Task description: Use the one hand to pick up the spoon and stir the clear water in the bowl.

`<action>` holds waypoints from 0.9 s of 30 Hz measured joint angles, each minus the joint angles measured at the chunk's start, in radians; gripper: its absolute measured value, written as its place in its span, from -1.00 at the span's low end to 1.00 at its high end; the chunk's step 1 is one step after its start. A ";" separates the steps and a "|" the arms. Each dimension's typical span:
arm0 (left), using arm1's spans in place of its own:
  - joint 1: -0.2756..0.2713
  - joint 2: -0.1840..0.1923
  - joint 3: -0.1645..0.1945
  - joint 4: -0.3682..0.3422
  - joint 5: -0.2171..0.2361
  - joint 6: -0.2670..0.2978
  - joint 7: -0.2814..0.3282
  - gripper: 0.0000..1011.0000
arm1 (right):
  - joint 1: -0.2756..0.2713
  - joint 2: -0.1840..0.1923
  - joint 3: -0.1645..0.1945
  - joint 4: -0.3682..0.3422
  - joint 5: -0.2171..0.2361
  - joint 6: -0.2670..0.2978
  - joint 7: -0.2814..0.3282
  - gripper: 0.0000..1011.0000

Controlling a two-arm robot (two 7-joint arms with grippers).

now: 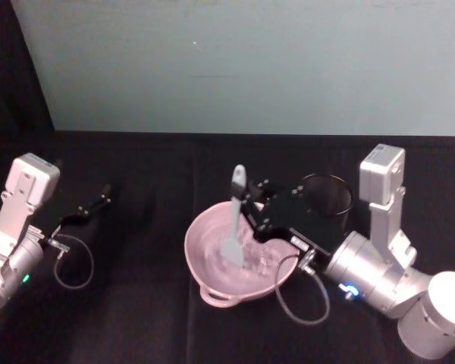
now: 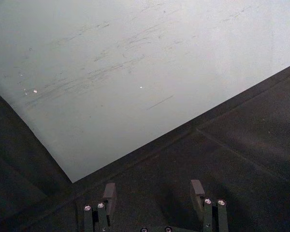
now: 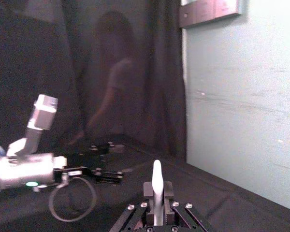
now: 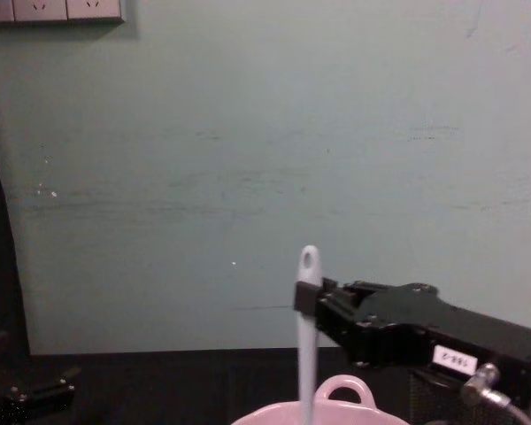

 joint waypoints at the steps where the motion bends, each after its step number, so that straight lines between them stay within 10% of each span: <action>1: 0.000 0.000 0.000 0.000 0.000 0.000 0.000 0.99 | -0.002 -0.001 -0.004 -0.004 0.000 0.000 0.002 -0.76; 15: 0.000 0.000 0.000 0.000 0.000 0.000 0.000 0.99 | -0.006 -0.009 -0.023 -0.050 0.016 0.002 0.008 -0.76; 27: 0.000 0.000 0.000 0.000 0.000 0.000 0.000 0.99 | 0.022 0.056 0.050 -0.196 0.060 0.096 -0.034 -0.76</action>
